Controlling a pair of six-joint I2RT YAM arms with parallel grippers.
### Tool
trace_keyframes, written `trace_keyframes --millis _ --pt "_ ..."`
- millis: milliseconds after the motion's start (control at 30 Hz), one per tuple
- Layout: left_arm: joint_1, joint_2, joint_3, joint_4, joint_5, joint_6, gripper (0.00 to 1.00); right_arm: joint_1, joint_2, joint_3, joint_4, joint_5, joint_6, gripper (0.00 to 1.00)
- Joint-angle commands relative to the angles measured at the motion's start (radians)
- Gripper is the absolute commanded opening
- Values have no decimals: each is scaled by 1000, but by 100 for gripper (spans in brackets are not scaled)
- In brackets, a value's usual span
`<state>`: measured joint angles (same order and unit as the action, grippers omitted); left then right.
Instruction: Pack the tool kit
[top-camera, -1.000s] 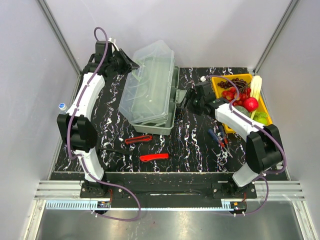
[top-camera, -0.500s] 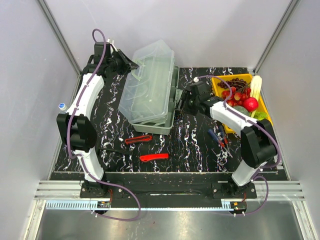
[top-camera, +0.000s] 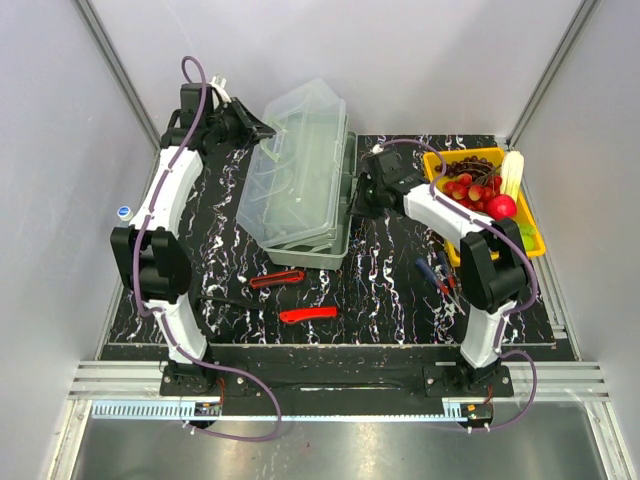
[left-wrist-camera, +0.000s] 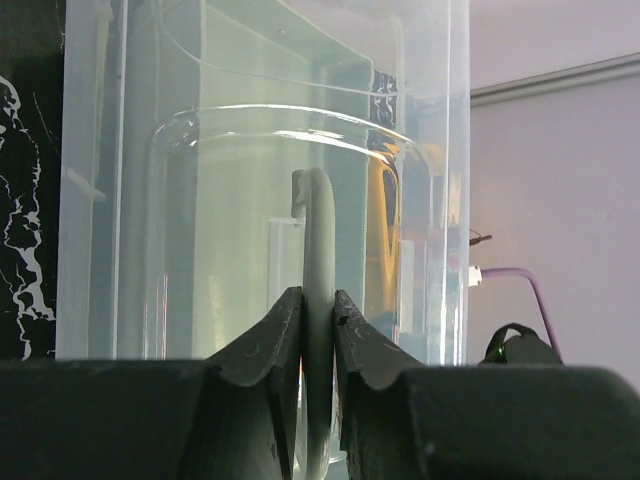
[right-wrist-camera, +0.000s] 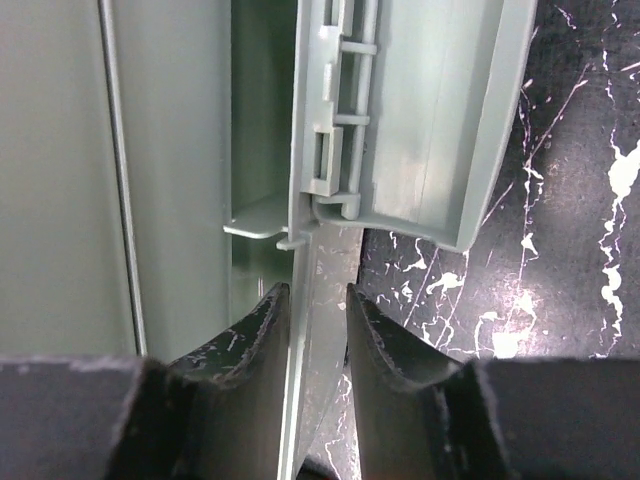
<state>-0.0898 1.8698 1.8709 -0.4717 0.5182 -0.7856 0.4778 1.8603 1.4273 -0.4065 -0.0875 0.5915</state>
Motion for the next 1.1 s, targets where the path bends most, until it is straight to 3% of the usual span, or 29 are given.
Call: trace_keyframes --millis 0,667,833,900,1067 --pt "59 -43 66 211 134 -12 0 -1 34 76 -109 83 -30 33" --pt "314 -17 -81 252 258 52 0 -53 16 41 -164 221 113 18" --pt "315 28 -70 258 269 60 10 -76 13 21 -164 236 126 18" --pt "315 49 -72 275 279 52 21 -87 10 12 -163 238 129 18" --pt "317 78 -82 274 269 74 24 -103 11 7 -163 233 130 18"
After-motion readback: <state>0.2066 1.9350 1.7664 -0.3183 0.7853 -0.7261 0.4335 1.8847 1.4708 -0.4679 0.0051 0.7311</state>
